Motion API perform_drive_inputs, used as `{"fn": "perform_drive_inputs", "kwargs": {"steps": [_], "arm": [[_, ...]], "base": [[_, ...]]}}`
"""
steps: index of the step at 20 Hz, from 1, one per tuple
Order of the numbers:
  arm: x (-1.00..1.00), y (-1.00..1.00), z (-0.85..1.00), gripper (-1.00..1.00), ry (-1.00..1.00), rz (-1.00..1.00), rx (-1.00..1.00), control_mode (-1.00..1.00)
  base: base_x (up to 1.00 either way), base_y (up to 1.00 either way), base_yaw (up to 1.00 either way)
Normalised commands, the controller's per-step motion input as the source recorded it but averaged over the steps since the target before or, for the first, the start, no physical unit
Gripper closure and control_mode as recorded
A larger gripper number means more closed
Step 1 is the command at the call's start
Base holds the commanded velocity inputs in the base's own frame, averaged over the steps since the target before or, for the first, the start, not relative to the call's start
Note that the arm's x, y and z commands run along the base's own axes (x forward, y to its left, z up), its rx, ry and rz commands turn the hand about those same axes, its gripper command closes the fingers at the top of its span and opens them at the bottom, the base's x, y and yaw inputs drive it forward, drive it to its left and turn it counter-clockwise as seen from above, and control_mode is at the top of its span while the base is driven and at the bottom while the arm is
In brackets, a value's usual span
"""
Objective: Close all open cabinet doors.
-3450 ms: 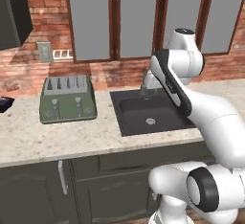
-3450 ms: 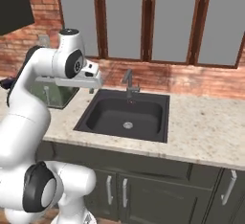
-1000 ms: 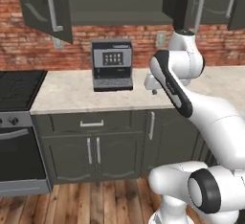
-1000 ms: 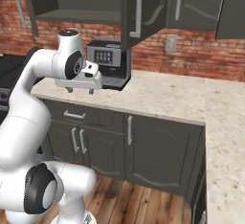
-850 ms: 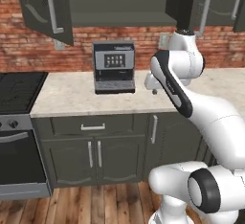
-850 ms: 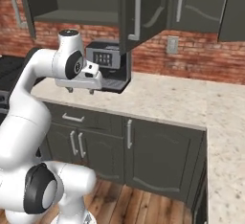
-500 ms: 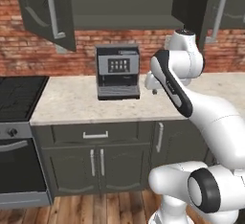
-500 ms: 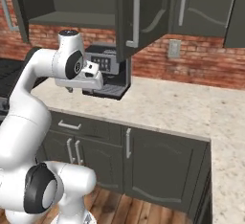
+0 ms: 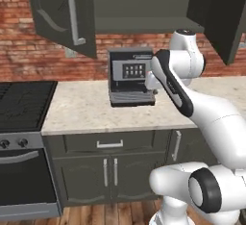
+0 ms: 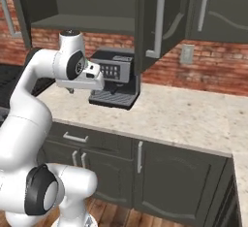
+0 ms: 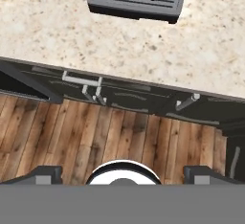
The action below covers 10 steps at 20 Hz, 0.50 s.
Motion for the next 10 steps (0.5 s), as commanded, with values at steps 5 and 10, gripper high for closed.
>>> {"fn": "perform_drive_inputs", "kwargs": {"steps": [5, 10], "arm": [[0.00, 0.00, 0.00, -1.00, 0.00, 0.00, 0.00, 1.00], [0.00, 0.00, 0.00, -1.00, 0.00, 0.00, 0.00, 1.00]], "base": [[0.40, 0.48, -0.07], [0.48, 0.13, -0.03]]}}
